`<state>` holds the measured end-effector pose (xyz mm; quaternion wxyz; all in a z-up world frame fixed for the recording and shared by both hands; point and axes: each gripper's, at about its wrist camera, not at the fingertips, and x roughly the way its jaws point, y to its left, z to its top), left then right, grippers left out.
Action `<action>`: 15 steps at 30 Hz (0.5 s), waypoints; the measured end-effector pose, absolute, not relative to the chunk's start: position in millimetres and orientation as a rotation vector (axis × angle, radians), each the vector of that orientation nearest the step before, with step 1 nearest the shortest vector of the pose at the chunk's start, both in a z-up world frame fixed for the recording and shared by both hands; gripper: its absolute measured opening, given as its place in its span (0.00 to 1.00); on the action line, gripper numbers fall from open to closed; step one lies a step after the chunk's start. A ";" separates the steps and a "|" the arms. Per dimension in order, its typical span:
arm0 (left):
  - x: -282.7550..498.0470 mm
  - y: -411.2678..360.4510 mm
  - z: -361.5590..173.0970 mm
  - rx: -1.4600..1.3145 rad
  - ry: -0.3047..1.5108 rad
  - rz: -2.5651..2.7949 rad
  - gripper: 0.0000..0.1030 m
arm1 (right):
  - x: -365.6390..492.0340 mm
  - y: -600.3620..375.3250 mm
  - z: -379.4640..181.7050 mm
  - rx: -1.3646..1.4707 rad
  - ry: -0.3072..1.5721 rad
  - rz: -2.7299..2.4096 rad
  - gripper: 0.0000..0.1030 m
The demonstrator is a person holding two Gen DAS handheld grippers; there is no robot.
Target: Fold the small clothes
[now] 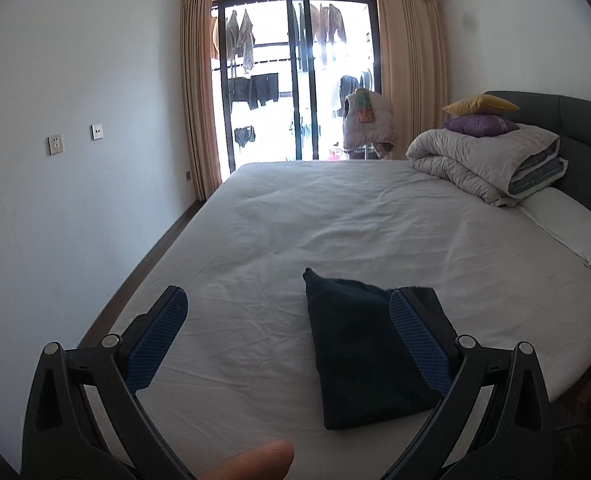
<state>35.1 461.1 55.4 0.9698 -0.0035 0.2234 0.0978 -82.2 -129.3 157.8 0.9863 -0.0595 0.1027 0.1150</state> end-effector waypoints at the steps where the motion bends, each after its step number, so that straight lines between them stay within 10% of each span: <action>1: 37.2 460.3 49.2 -0.008 0.472 0.203 1.00 | -80.4 -127.6 152.3 -0.118 0.232 0.232 1.00; 15: 83.2 465.6 -40.8 -0.055 0.704 0.188 1.00 | -50.6 -113.0 61.6 -0.044 0.528 0.186 1.00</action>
